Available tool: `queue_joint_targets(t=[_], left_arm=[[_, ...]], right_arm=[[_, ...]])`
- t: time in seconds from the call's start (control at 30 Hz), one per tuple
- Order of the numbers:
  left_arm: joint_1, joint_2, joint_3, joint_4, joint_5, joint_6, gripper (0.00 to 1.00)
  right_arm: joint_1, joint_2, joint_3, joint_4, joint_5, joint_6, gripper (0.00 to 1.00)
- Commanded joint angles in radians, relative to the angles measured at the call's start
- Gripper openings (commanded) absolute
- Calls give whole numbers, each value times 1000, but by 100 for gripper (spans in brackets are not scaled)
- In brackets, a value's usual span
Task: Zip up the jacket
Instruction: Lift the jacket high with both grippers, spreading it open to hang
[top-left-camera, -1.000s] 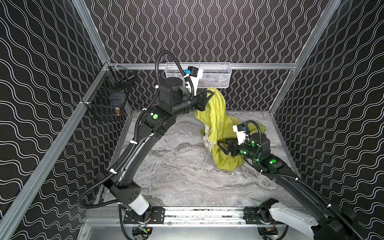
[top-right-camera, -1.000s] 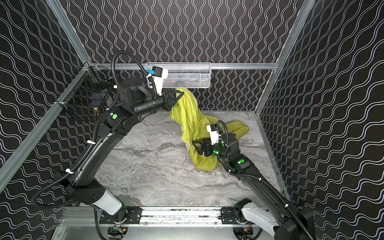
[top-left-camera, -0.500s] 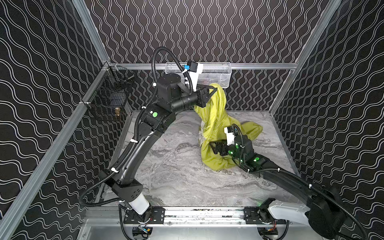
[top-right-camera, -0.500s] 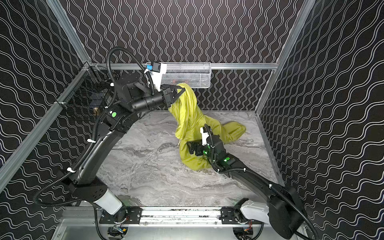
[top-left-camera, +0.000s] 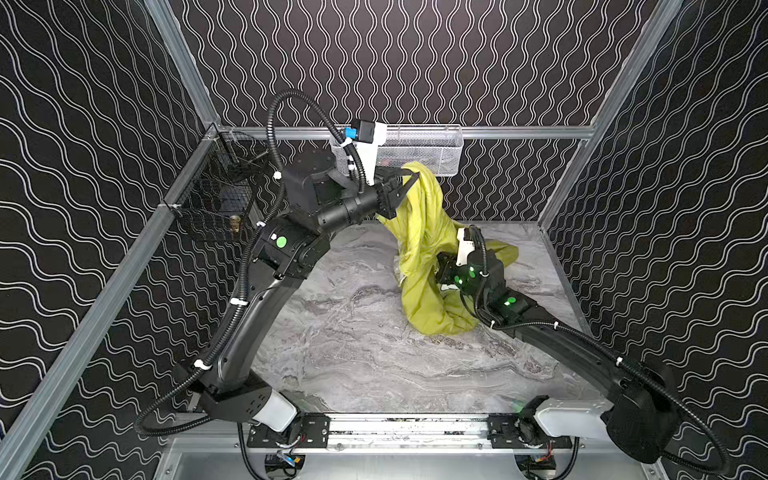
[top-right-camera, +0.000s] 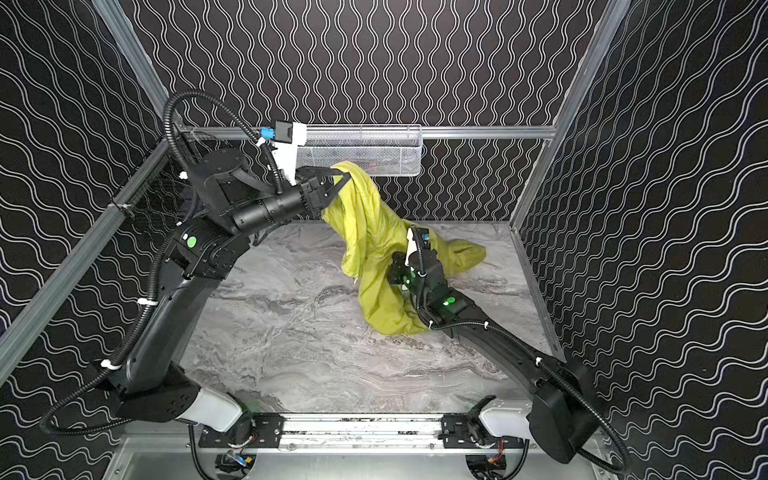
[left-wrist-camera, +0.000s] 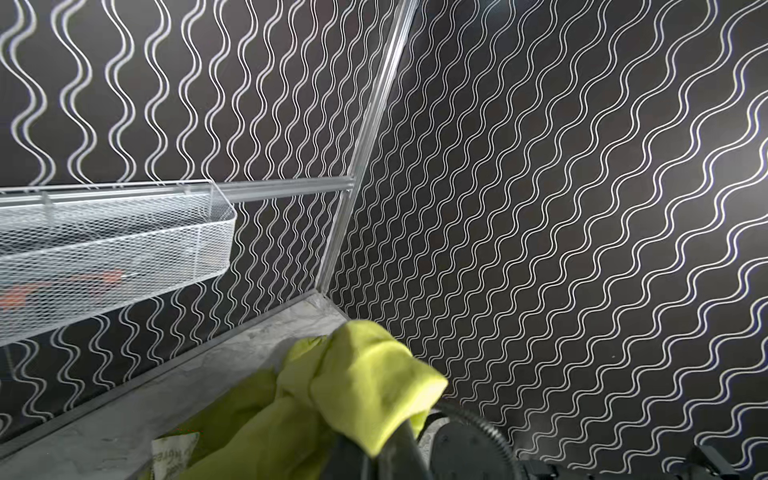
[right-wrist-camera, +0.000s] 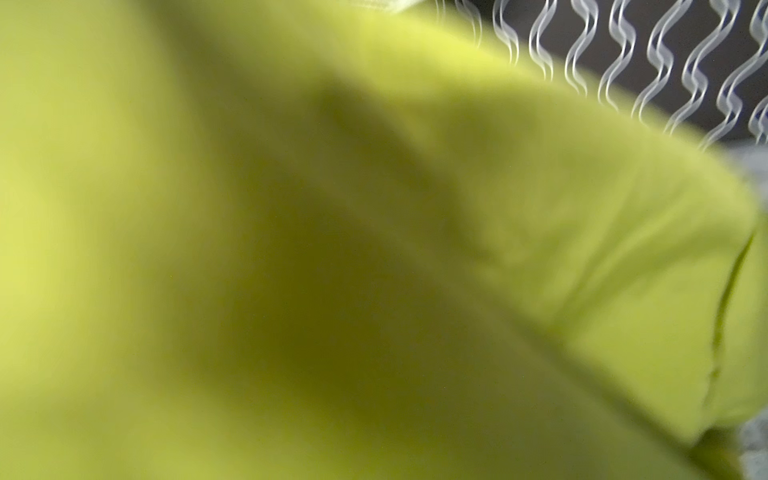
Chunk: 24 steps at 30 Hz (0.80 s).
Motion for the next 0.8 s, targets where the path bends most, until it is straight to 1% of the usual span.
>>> queue_joint_targets(t=[0.0, 0.13, 0.3, 0.43, 0.53, 0.67, 0.77], left_arm=[[1, -9, 16, 22, -17, 50, 0], [2, -11, 42, 27, 4, 60, 0], [2, -22, 71, 11, -7, 91, 0], [1, -39, 87, 5, -47, 128, 0], [1, -48, 99, 9, -73, 149, 0], [1, -77, 87, 54, -91, 165, 0], [1, -100, 83, 89, -93, 168, 0]], right_arm=[[-7, -30, 66, -31, 23, -85, 0], [-30, -49, 138, -95, 33, -112, 0], [-78, -67, 223, -145, -51, -124, 0], [-118, -69, 311, -201, -152, -134, 0], [-148, -76, 370, -235, -250, -135, 0], [-177, -104, 429, -258, -383, -144, 0], [-179, -127, 474, -287, -447, -156, 0]])
